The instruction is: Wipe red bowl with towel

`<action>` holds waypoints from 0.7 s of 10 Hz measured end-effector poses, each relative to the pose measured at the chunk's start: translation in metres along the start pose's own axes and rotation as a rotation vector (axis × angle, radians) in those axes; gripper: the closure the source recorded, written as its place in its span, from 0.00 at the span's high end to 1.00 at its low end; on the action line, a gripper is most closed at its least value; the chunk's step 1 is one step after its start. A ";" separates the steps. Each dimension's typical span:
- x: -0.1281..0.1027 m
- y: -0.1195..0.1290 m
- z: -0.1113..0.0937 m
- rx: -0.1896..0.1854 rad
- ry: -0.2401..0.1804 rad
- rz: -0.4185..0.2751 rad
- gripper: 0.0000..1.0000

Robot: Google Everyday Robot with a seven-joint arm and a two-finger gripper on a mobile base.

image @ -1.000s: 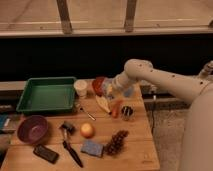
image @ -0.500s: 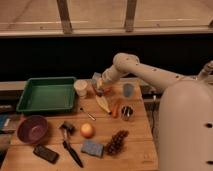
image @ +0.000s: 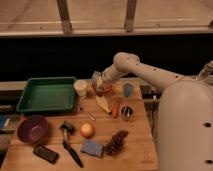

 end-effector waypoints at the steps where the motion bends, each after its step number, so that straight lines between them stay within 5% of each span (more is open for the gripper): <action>1: 0.001 -0.004 -0.002 0.015 -0.027 0.013 0.00; 3: 0.005 -0.015 -0.008 0.051 -0.110 0.029 0.00; 7: -0.006 -0.016 0.005 0.068 -0.087 -0.026 0.00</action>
